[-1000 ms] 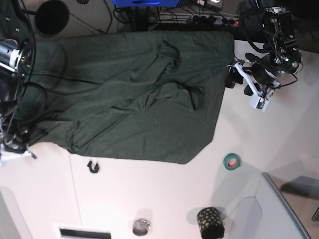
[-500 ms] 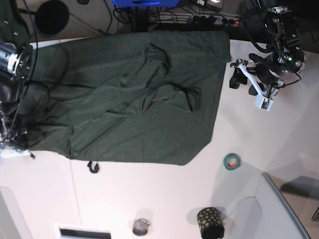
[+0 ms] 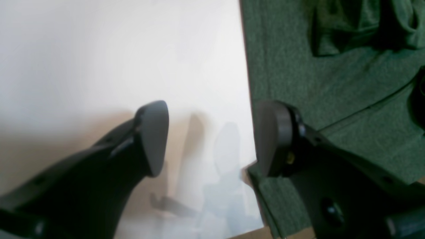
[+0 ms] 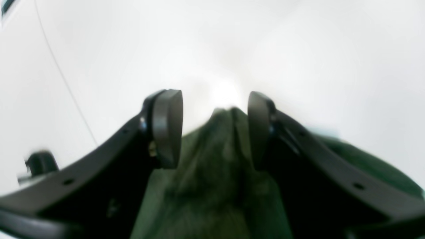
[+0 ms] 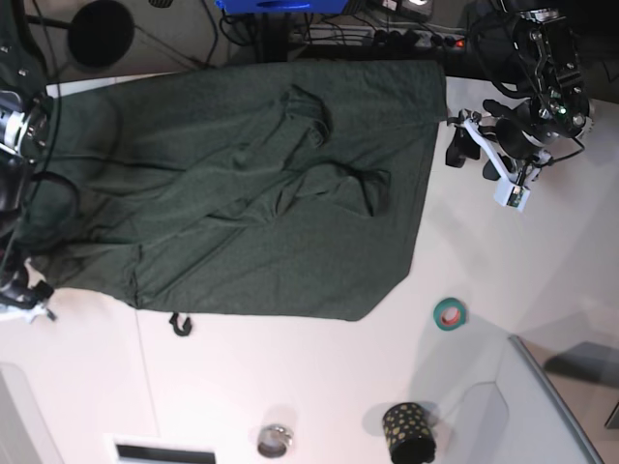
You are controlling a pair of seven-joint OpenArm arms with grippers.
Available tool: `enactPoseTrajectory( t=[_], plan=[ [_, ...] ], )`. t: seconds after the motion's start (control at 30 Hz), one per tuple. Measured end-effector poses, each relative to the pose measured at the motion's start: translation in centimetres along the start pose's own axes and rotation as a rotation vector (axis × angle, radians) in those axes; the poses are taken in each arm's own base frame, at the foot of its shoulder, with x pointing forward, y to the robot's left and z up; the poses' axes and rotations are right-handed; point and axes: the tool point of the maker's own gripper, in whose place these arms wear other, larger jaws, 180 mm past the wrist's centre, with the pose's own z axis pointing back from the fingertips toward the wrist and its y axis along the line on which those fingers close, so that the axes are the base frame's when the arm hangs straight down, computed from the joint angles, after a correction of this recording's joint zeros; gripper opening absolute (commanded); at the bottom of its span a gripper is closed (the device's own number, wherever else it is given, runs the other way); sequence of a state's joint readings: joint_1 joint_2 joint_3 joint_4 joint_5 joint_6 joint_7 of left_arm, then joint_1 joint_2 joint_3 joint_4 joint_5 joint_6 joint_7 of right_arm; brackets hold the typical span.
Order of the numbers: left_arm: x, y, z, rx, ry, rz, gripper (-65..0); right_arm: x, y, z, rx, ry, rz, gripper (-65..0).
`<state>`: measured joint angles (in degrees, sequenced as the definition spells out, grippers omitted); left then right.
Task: Layout the t-shirt on the table in an organized manner, then fold the t-shirt properly
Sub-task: 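Pull the grasped hem with the right gripper outward to flatten the shirt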
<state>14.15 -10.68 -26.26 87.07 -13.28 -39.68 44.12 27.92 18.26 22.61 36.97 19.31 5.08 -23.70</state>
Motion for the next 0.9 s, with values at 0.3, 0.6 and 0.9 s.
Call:
enactPoseTrajectory(
  t=[0.3,0.6,0.9],
  plan=[
    [-0.3,-0.1,-0.3,-0.006,0.007,0.010,-25.3,-2.2,0.4,0.5,0.012,0.045,0.011,-36.9],
    [-0.5,-0.1,-0.3,-0.007,0.010,0.012,-25.3,-3.7,-0.2,0.1,0.000,0.084,0.003,-36.9],
    [-0.5,-0.1,-0.3,-0.007,0.010,0.012,-25.3,-6.1,-0.6,-0.5,-0.008,0.133,-0.011,-37.8]
  ],
)
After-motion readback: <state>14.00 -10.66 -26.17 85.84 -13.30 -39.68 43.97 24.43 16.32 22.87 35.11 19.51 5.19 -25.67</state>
